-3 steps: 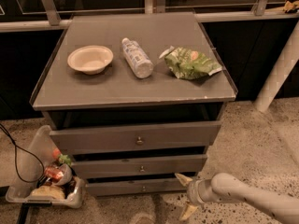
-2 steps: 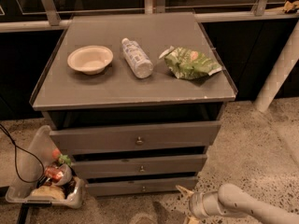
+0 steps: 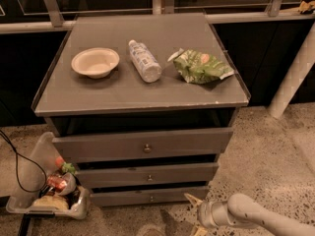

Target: Open bottom drawer

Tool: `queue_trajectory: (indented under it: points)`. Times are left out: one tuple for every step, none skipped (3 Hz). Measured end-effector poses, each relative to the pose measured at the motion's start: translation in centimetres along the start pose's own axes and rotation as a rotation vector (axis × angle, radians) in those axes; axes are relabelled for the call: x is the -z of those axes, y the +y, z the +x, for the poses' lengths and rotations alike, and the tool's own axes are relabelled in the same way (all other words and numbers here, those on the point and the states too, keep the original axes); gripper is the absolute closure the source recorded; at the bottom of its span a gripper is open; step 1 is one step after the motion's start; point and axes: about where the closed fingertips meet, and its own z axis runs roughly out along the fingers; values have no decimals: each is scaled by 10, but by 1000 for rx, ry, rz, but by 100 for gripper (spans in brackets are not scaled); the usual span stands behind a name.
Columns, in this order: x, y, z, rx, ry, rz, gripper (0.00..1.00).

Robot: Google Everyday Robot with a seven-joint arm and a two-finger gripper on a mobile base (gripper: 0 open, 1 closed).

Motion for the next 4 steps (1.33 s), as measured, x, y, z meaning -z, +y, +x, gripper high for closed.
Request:
queue_trajectory:
  points:
    - [-22, -30, 4, -12, 2, 65, 0]
    - [-45, -64, 13, -33, 14, 123, 0]
    - [-60, -93, 27, -54, 54, 175, 0]
    - [-68, -83, 33, -59, 61, 138, 0]
